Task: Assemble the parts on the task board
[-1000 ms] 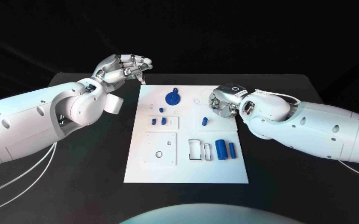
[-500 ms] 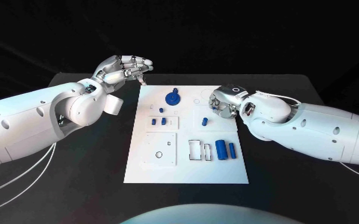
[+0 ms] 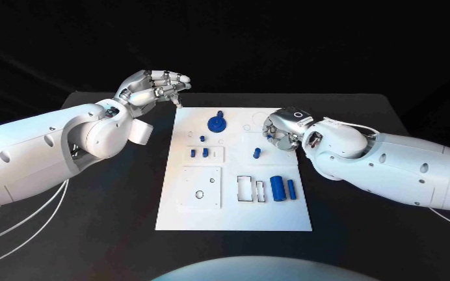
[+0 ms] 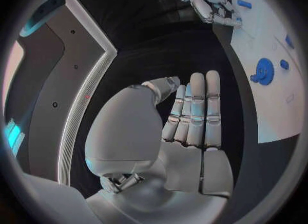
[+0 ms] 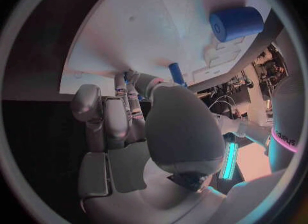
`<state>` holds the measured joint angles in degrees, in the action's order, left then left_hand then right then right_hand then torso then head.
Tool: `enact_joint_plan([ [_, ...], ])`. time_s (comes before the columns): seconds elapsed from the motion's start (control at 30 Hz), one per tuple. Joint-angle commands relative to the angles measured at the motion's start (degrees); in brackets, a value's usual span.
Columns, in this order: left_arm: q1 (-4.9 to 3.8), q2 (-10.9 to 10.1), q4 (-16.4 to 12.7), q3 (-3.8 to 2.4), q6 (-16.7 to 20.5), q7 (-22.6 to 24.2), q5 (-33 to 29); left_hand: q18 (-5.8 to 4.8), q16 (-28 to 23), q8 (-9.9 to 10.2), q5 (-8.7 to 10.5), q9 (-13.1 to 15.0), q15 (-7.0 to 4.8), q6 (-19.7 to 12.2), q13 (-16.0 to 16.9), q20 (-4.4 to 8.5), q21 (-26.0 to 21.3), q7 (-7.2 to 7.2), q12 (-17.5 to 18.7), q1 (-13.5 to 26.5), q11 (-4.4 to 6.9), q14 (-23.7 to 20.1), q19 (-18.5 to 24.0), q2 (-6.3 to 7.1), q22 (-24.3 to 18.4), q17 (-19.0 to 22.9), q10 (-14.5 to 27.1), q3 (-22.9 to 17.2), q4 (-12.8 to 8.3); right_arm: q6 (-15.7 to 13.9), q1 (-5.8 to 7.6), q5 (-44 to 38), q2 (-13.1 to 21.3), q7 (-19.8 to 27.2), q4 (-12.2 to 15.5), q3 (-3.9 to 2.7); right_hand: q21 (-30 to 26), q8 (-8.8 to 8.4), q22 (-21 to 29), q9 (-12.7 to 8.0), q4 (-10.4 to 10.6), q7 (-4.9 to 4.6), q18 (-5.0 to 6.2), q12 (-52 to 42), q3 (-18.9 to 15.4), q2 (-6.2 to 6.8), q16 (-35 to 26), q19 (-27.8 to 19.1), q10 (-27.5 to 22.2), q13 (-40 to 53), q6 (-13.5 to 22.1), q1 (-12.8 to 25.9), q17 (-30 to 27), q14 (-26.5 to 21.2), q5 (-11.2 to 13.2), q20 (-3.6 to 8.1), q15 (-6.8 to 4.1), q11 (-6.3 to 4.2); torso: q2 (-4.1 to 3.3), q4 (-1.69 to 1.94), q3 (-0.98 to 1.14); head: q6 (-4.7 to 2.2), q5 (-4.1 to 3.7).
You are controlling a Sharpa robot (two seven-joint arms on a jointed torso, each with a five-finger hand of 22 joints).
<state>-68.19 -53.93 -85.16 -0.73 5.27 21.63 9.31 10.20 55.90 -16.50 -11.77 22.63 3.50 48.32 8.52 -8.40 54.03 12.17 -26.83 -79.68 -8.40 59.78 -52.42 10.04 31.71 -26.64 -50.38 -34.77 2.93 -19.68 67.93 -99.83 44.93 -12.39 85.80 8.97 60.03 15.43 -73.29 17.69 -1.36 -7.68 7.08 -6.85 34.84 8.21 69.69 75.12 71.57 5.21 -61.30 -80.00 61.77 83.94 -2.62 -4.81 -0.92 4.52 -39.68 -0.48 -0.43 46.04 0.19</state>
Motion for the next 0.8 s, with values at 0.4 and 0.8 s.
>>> enact_joint_plan([
  [0.4,-0.01,0.0,0.0,-0.03,-0.8,0.4,1.1,0.39,-0.3,0.5,-0.31,-0.1,0.02,-0.5,-0.1,-0.23,-0.4,-0.08,0.3,0.6,0.07,-0.3,0.3,0.09,-0.1,0.1,0.6,0.3,0.0,-0.9,-0.09,1.9,1.1,-0.4,0.9,0.09,0.5,0.36,-0.2,0.1,-2.5,0.01,-0.73,-0.3,3.0,-0.56,0.5,0.5,1.5,0.1,-0.6,0.3,0.3,0.7,-0.3,0.08,-0.25,-1.04,-0.03,-0.02,0.02,-0.14,0.01],
  [0.8,-0.01,0.0,0.2,-0.03,-0.9,0.4,1.1,0.39,-0.3,0.5,-0.31,-0.2,0.05,-0.6,-0.2,-0.25,-0.5,-0.06,0.3,0.6,0.05,-0.4,0.3,0.12,-0.2,0.1,0.7,0.3,0.0,-0.5,0.82,5.9,2.3,0.1,2.6,-0.13,0.6,0.37,-0.3,0.1,-2.5,-0.01,-0.73,-0.3,3.1,-0.56,0.5,0.5,1.6,0.1,-0.6,0.4,0.3,0.8,-0.3,0.09,-0.26,-1.04,0.03,-0.03,-0.05,-0.21,-0.17],
])
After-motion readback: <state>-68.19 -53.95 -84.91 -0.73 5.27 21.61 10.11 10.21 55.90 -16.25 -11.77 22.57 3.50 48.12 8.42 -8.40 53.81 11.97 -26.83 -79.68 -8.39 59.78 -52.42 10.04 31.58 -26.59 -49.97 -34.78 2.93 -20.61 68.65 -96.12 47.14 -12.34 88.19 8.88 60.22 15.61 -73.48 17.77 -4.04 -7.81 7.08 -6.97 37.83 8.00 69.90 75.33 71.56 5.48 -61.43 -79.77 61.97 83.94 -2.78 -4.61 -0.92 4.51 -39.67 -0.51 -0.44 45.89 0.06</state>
